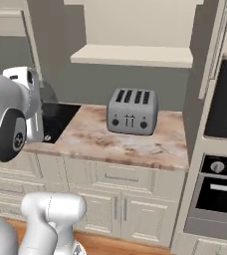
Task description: There is a bowl on the dining counter. Grab a lemon wedge from the fridge and place it in the bowl. Then get the liquor bottle and glass cup from the cabinet and place them next to the bowl.
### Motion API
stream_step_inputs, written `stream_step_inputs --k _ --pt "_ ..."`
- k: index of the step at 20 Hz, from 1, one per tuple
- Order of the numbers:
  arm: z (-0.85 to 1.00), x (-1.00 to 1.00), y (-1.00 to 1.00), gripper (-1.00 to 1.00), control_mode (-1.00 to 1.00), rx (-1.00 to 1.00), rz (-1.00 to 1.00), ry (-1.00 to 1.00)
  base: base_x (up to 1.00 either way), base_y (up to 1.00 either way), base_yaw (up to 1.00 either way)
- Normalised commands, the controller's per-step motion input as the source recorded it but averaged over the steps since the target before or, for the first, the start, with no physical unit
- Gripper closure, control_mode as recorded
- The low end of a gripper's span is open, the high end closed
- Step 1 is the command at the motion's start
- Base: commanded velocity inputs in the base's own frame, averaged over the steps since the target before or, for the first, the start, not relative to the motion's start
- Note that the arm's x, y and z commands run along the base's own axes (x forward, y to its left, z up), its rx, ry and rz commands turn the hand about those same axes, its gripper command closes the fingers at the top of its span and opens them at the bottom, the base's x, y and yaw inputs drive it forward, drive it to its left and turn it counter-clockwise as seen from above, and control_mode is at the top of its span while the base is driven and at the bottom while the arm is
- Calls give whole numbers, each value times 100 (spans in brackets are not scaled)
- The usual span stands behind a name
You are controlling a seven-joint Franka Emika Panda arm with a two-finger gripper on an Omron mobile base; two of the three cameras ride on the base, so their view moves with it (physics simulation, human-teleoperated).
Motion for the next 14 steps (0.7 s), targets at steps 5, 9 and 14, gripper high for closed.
stream_step_inputs --k 5,9,14 --pt "0 0 0 100 100 0 0 0 -72 80 -18" --pt "0 0 0 100 100 0 0 0 -65 87 -30" --pt "0 0 0 100 100 0 0 0 -69 87 -32"
